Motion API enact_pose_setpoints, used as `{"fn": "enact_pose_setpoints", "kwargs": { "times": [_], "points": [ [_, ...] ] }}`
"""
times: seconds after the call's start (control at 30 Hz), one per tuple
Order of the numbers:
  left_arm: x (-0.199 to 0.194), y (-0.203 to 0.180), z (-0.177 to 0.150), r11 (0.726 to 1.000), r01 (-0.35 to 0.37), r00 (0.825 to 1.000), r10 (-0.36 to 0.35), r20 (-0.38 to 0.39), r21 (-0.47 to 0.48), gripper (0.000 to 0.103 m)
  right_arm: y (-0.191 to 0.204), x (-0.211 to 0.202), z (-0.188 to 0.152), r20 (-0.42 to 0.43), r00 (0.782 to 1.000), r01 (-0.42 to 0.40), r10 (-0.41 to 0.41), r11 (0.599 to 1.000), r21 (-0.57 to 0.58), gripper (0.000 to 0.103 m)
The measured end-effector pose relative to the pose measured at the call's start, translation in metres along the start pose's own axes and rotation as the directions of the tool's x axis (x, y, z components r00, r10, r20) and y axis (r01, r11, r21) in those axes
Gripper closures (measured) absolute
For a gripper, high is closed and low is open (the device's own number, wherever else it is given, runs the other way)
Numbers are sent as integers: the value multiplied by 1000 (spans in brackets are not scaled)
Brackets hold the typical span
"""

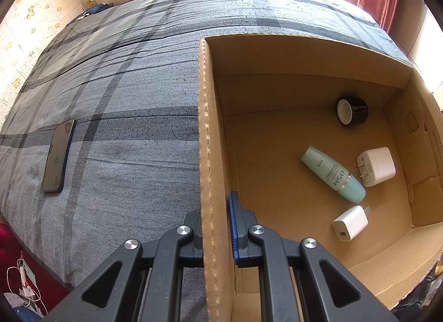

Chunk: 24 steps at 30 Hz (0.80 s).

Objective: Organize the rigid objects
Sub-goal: 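Lift the keys with the right gripper, then carry the keys over the box with the right gripper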

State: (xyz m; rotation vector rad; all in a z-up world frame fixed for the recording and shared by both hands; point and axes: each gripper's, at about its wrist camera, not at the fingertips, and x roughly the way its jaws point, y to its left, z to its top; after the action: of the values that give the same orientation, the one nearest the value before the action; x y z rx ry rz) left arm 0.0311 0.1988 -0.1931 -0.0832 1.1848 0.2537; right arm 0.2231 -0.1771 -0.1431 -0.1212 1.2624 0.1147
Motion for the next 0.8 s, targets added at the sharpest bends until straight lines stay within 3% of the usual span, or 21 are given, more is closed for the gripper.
{"fn": "enact_pose_setpoints", "kwargs": {
  "times": [0.47, 0.8],
  "points": [
    [0, 1, 1, 1000, 1, 1000, -1, 0, 1, 91, 55, -80, -2, 91, 995, -35, 49, 987, -158, 85],
    [1, 1, 1, 1000, 1, 1000, -1, -1, 1, 91, 122, -107, -15, 110, 986, -89, 129, 947, -310, 85]
  ]
}}
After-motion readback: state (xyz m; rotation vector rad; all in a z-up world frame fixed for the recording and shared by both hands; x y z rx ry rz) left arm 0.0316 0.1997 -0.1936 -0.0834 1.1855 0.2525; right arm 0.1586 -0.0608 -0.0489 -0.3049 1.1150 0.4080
